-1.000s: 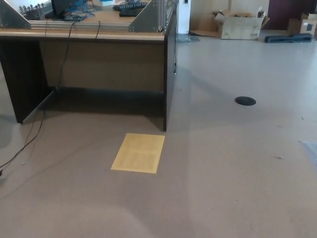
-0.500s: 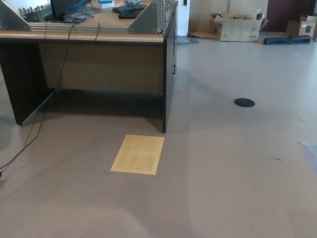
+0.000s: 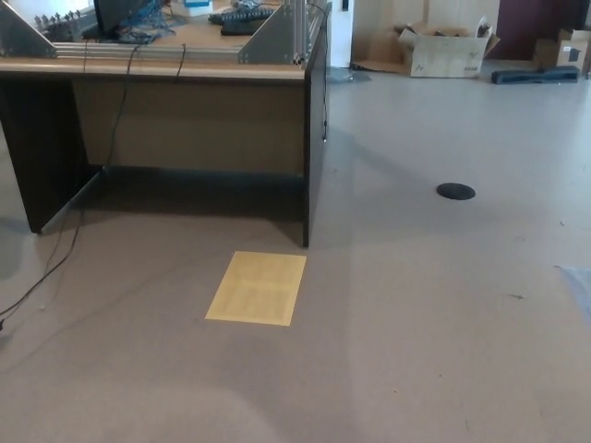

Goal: The robot extends its left hand to pick up an emotional support dumpling from the palm of a person and brings its hand down by its side. Then it extends its arm again to hand the dumpling back to the person.

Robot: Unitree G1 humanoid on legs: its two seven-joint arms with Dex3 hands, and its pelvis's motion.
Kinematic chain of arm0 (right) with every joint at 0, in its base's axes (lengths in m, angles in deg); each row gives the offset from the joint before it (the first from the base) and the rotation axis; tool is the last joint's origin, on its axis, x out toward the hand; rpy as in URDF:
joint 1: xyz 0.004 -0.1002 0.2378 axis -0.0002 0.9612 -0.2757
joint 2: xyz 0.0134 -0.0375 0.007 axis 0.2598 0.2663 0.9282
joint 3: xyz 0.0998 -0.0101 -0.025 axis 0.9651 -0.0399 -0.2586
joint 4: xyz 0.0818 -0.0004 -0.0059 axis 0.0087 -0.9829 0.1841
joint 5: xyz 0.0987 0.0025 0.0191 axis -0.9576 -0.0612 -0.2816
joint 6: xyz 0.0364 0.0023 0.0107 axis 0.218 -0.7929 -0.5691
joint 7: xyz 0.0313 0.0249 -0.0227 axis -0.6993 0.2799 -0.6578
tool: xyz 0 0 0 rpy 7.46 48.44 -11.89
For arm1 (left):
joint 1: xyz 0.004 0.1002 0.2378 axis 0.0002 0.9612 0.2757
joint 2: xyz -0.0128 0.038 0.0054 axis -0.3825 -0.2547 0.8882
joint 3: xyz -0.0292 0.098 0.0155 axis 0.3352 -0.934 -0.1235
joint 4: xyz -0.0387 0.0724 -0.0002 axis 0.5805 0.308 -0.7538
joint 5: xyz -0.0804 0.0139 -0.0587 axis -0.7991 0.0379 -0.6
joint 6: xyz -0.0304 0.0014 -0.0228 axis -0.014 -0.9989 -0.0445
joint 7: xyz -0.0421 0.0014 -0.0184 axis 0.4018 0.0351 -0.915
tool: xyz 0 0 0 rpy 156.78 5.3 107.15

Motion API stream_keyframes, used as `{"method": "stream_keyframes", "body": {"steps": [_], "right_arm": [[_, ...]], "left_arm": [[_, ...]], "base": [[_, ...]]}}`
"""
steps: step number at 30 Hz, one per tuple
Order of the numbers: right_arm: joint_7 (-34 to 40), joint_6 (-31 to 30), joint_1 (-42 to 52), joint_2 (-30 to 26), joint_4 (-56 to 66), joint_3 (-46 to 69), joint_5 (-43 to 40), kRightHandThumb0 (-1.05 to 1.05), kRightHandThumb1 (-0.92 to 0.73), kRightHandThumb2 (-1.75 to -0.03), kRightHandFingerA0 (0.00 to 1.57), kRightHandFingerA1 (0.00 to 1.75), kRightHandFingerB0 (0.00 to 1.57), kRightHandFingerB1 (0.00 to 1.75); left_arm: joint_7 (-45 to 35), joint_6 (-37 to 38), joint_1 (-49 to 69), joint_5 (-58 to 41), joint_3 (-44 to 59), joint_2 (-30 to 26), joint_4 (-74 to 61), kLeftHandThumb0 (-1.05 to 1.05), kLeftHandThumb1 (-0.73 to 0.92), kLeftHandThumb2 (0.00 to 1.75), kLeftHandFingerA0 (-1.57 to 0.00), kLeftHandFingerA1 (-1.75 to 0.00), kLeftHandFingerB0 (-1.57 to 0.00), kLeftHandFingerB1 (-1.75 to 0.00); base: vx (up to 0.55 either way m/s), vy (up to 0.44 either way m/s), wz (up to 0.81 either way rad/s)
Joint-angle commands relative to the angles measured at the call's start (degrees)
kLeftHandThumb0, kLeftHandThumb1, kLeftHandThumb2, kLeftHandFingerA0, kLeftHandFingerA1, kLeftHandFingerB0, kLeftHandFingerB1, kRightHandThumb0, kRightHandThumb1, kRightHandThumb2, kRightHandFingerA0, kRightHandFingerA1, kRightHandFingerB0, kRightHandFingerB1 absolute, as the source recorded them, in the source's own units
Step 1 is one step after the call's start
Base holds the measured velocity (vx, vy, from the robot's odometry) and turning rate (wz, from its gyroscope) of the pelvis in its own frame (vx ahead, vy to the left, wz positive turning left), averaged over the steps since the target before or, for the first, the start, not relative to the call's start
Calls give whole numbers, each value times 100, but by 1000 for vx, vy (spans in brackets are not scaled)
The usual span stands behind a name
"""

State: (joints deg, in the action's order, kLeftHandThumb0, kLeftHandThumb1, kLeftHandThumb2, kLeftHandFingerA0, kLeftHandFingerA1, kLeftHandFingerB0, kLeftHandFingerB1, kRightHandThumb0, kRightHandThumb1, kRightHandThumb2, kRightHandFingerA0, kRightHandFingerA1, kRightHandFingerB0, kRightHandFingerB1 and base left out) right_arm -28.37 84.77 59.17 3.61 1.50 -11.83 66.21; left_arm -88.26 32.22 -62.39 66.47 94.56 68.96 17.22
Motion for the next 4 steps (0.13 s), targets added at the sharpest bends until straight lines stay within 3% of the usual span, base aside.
{"method": "stream_keyframes", "body": {"steps": [1,4], "right_arm": [[155,124,3,-113,19,63,-39,-31,-58,-58,79,57,71,49],[172,174,-23,-117,-20,72,-44,-31,-58,-58,79,56,70,49]], "left_arm": [[285,580,-110,235,-41,-161,144,-54,63,59,-33,-40,-28,-32],[257,577,-154,192,-55,-176,181,-53,63,59,-33,-39,-27,-32]], "base": [[0,0,0],[0,0,0]]}}
